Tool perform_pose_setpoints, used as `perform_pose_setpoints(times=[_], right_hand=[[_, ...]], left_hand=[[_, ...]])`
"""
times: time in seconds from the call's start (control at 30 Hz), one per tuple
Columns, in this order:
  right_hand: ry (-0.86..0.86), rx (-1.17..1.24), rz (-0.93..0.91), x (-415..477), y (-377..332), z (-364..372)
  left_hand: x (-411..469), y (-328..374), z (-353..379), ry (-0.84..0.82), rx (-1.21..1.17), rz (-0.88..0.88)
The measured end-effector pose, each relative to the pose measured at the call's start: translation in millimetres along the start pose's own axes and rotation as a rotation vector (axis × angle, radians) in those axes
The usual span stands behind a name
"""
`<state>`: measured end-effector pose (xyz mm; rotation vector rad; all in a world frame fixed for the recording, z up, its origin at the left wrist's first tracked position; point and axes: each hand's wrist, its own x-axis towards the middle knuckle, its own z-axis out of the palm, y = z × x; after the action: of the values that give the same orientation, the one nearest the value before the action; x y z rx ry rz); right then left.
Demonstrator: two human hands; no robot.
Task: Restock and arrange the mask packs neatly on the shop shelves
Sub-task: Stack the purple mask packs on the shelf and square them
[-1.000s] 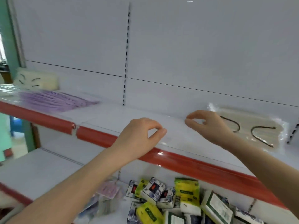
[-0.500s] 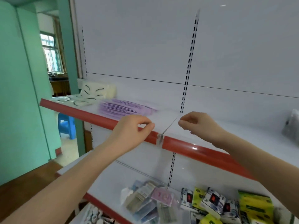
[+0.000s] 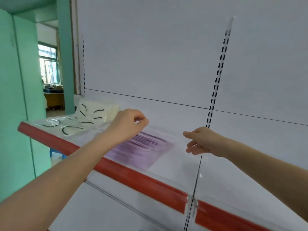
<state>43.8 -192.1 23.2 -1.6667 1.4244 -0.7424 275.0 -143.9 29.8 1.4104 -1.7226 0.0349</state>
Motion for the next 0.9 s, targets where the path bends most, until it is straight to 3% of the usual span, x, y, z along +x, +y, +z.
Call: perform_pose_setpoints(times=[0.17, 0.4, 0.63, 0.9], right_hand=[[0.026, 0.107, 0.114, 38.6, 0.6, 5.5], [0.057, 0.203, 0.186, 72.4, 1.4, 25.7], [0.162, 0.275, 0.257, 85.3, -9.1, 40.3], [0.177, 0.393, 0.343, 100.7, -4.7, 51.7]], left_hand=[[45.4, -40.7, 4.4, -0.087, 0.131, -0.080], [93.7, -94.3, 13.9, -0.369, 0.320, -0.202], [112.5, -126.5, 31.5, -0.645, 0.169, -0.194], [117.0, -136.5, 44.8, -0.730, 0.211, -0.095]])
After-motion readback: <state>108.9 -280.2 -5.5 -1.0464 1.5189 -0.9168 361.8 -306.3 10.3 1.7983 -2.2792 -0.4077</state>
